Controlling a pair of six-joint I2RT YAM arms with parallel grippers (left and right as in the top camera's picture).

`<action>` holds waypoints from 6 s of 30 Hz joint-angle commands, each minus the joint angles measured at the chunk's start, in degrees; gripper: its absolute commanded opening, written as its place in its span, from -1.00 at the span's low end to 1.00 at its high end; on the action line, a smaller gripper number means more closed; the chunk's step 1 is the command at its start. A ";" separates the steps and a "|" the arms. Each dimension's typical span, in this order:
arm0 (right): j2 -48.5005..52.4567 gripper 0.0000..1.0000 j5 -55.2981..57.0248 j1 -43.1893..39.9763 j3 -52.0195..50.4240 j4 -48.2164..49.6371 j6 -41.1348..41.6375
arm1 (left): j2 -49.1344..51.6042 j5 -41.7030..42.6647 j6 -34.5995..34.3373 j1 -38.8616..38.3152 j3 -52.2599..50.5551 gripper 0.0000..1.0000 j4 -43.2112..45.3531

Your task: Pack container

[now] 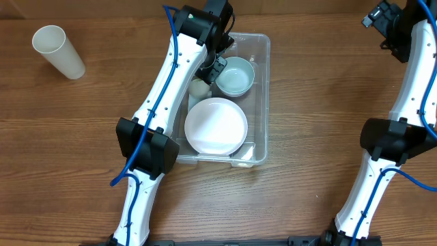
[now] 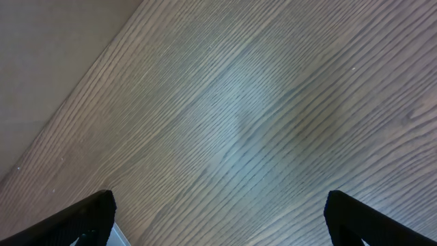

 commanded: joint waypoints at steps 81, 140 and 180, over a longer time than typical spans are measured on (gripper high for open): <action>-1.99 1.00 0.39 0.09 1.44 0.15 0.46 | -13.75 5.09 7.19 -0.68 7.65 -0.92 -3.48; -1.99 1.00 0.39 0.09 1.44 0.15 0.46 | -37.66 -2.03 -6.10 9.38 17.16 1.00 -6.69; -1.99 1.00 0.39 0.09 1.44 0.15 0.46 | -136.87 13.22 -6.27 25.81 -147.43 1.00 86.14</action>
